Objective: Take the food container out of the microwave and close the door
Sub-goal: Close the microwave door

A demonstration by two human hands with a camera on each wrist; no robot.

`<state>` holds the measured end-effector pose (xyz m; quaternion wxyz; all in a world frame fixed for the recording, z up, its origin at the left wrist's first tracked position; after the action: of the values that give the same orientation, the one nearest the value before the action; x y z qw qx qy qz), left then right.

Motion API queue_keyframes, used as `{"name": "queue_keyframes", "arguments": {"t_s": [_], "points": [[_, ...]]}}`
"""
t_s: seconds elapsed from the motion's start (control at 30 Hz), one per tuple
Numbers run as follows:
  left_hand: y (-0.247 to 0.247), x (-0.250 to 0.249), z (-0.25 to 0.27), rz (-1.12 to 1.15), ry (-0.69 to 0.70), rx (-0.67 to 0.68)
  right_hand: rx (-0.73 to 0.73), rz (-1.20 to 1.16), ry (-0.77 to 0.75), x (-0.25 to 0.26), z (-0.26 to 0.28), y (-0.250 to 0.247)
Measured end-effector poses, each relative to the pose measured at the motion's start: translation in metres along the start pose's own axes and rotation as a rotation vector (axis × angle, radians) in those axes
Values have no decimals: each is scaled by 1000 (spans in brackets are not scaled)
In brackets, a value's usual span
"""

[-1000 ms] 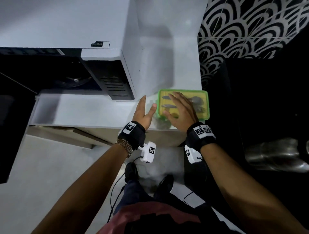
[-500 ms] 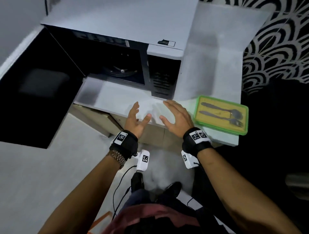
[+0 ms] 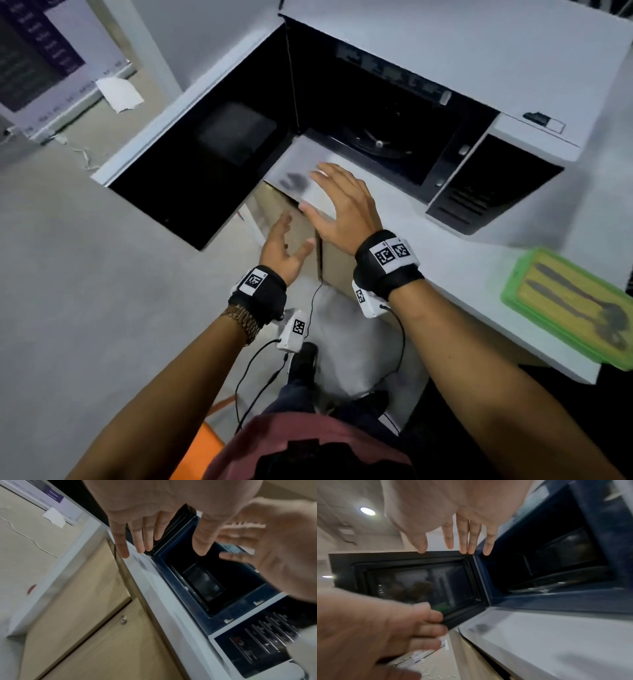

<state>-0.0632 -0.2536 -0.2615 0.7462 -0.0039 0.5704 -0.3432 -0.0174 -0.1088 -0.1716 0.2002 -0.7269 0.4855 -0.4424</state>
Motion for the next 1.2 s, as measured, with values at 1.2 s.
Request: {"name": "queue_keyframes", "arguments": {"t_s": [1.2], "points": [[-58,77,12,52,63,76,24,-158,-306,98,-38,6]]}}
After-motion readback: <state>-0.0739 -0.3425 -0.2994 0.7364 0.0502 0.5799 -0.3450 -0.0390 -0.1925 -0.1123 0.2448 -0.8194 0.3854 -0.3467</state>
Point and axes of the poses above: each hand's wrist, its own z-axis away from the middle knuckle, its own y-axis out of the palm, x = y × z, the point moved 5 cm from there along -z, towards the middle knuckle, and after that the axes turned 9 degrees about -y, right-handed, at the moved point
